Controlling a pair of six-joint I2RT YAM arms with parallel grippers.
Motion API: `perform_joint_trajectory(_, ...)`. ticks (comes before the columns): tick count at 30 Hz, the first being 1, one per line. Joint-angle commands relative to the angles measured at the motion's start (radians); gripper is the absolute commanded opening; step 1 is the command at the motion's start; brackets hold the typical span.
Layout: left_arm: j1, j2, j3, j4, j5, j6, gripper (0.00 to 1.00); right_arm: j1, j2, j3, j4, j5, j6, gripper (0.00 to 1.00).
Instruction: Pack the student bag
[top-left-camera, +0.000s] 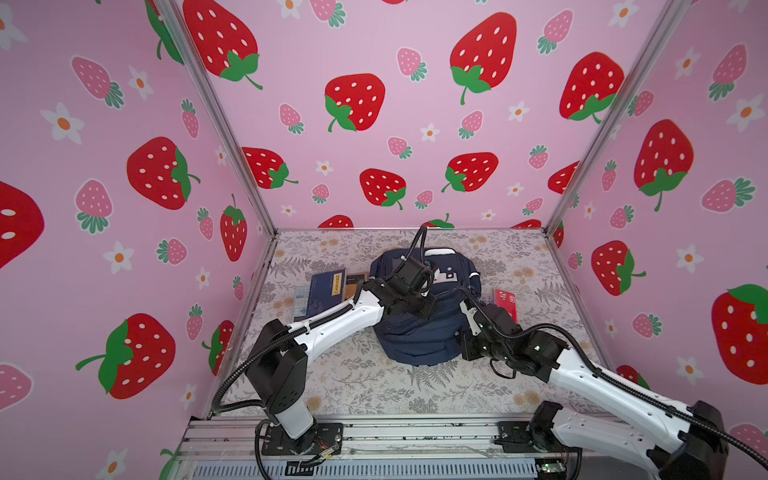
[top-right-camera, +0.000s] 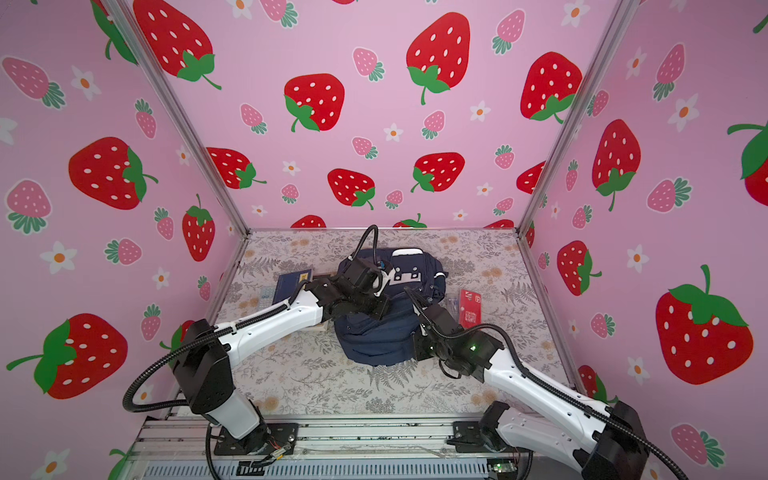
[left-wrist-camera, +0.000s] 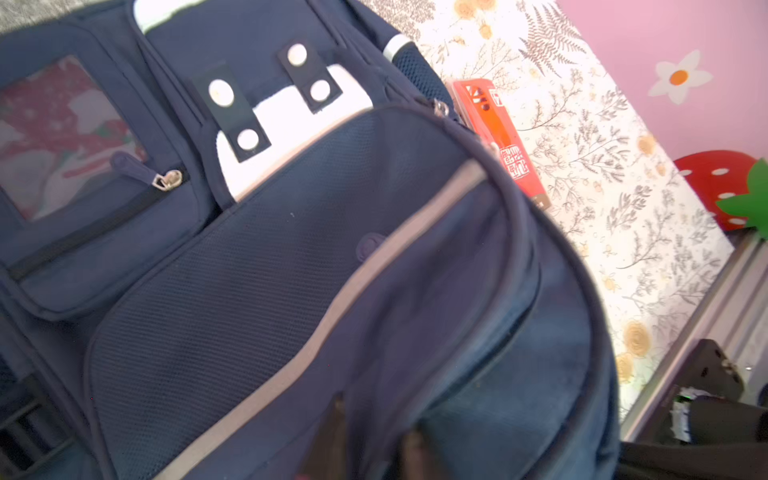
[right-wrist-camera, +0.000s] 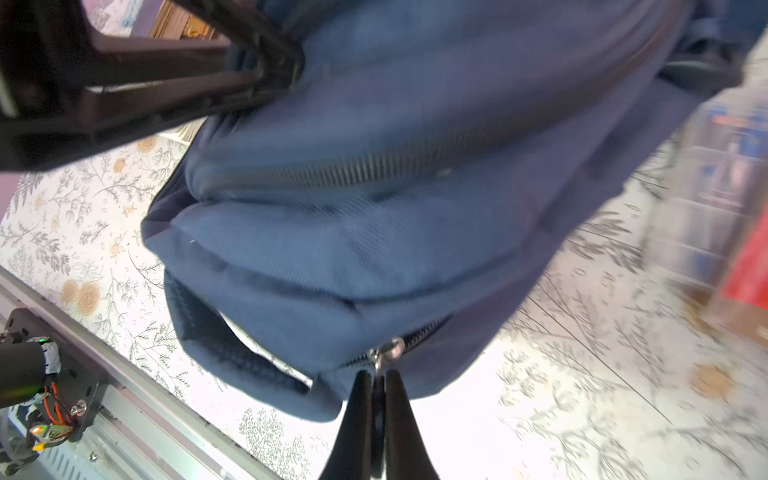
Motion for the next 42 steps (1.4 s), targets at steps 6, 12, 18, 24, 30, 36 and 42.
perform_joint_trajectory(6, -0.004, -0.076, -0.063, -0.166, -0.07, 0.078, 0.66, 0.005, -0.047, -0.011, -0.029, 0.004, -0.002, 0.0)
perform_joint_trajectory(12, -0.004, -0.023, -0.049, -0.187, -0.099, 0.103, 0.66, 0.004, -0.056, 0.0, -0.019, -0.028, -0.04, 0.0)
perform_joint_trajectory(18, -0.002, 0.055, 0.055, -0.201, -0.147, 0.074, 0.0, 0.004, -0.051, 0.008, -0.028, -0.065, -0.084, 0.0)
perform_joint_trajectory(24, -0.003, 0.004, 0.1, -0.11, -0.087, -0.017, 0.0, 0.038, -0.039, 0.039, -0.01, -0.178, -0.124, 0.0)
perform_joint_trajectory(30, -0.002, 0.05, 0.189, -0.083, 0.045, -0.112, 0.0, 0.172, 0.076, 0.072, 0.076, -0.159, -0.112, 0.0)
perform_joint_trajectory(36, -0.002, 0.052, 0.161, 0.029, 0.216, -0.188, 0.0, 0.196, 0.188, 0.059, 0.272, -0.12, -0.054, 0.0)
perform_joint_trajectory(42, 0.028, 0.049, 0.116, -0.129, 0.107, -0.057, 0.42, 0.189, 0.143, 0.021, 0.259, -0.011, -0.013, 0.0)
